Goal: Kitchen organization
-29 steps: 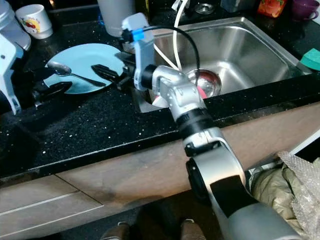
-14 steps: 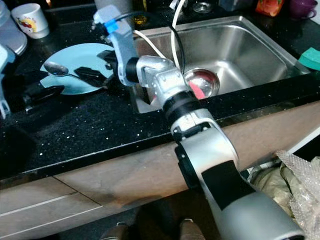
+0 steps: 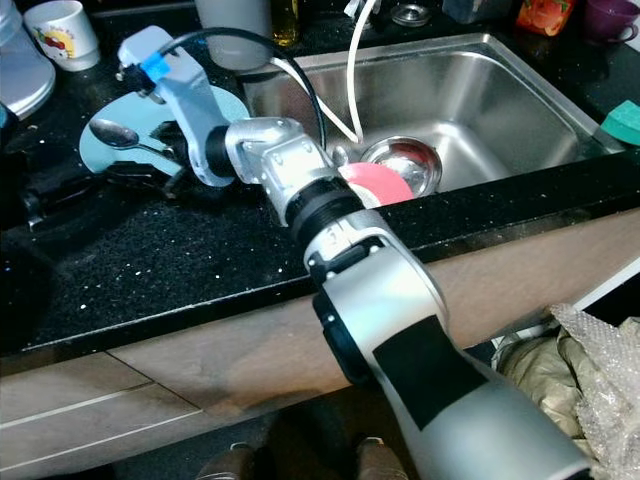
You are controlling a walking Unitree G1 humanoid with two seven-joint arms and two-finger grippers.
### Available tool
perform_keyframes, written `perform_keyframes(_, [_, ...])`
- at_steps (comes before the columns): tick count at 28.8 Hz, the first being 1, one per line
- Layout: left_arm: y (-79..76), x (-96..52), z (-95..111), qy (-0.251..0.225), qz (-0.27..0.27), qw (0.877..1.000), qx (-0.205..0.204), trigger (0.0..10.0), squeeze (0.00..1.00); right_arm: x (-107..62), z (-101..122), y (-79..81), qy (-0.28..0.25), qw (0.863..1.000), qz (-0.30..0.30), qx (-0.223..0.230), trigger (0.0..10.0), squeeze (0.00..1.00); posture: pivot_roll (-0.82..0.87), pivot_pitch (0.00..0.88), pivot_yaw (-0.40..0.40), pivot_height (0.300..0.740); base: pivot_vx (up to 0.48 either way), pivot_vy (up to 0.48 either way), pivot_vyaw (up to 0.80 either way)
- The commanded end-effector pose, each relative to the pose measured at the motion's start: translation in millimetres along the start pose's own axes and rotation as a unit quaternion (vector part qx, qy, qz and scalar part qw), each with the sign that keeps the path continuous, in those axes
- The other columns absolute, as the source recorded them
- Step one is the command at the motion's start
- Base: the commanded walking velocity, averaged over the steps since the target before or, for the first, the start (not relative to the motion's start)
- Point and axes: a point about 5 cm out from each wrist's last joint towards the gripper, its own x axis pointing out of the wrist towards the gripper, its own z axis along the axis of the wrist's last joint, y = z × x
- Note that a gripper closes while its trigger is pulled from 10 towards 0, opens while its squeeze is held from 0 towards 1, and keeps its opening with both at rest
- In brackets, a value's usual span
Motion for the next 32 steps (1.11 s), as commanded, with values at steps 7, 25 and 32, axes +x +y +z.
perform_keyframes(7, [-2.9, -4.9, 5.1, 0.000, -0.020, 1.000, 0.004, 10.0, 0.00, 9.9, 0.6, 4.2, 0.011, 0.999, -0.035, -0.027, 10.0, 0.00, 0.06, 0.187, -0.027, 0.740, 0.000, 0.000, 0.00])
perform_keyframes(25, [-7.4, -11.1, 9.9, 0.008, -0.059, 0.998, 0.004, 10.0, 0.00, 10.9, -6.1, 0.9, 0.028, 0.997, -0.074, 0.012, 10.0, 0.00, 0.07, 0.194, -0.033, 0.740, 0.000, 0.000, 0.00])
perform_keyframes(32, [-7.1, -12.7, 10.8, 0.009, -0.062, 0.998, 0.002, 10.0, 0.00, 11.7, -11.6, 1.3, 0.039, 0.996, -0.077, 0.019, 10.0, 0.00, 0.07, 0.195, -0.032, 0.740, 0.000, 0.000, 0.00])
